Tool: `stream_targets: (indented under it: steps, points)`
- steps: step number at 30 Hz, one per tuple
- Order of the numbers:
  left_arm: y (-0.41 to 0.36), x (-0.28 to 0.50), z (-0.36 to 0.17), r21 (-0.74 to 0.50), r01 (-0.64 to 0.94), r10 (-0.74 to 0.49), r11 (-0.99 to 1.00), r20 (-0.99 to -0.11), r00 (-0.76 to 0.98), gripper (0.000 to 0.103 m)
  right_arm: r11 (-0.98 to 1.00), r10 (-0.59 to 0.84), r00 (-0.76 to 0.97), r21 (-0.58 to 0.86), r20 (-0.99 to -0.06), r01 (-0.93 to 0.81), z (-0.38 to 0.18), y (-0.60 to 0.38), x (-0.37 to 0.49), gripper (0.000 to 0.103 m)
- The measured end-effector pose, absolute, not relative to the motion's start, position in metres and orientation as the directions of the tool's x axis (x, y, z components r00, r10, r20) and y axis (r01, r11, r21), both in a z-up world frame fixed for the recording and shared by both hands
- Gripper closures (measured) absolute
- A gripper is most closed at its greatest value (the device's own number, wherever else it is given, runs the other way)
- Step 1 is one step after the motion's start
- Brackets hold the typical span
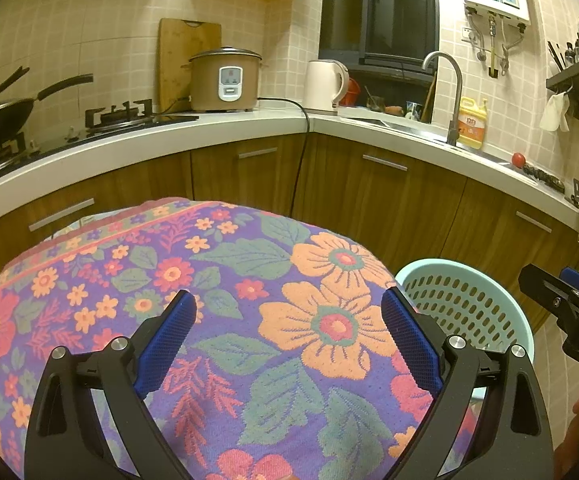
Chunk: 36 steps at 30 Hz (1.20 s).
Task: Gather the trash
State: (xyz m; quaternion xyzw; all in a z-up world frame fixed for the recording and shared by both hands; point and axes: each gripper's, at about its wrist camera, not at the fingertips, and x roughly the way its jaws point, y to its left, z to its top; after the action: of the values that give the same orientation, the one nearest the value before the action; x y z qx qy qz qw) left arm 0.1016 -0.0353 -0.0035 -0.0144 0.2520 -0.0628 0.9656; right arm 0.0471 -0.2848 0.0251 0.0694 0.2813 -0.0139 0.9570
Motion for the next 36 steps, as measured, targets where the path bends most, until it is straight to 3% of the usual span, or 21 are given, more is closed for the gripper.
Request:
stream_targets:
  steps: [36]
  points:
    - [-0.0392,0.0997,0.0001,-0.052,0.116,-0.127,0.992,-0.476,0.87,0.012,0.991,0.0,0.835,0.114,-0.55,0.075,0.0215,-0.2846,0.0487,0.015]
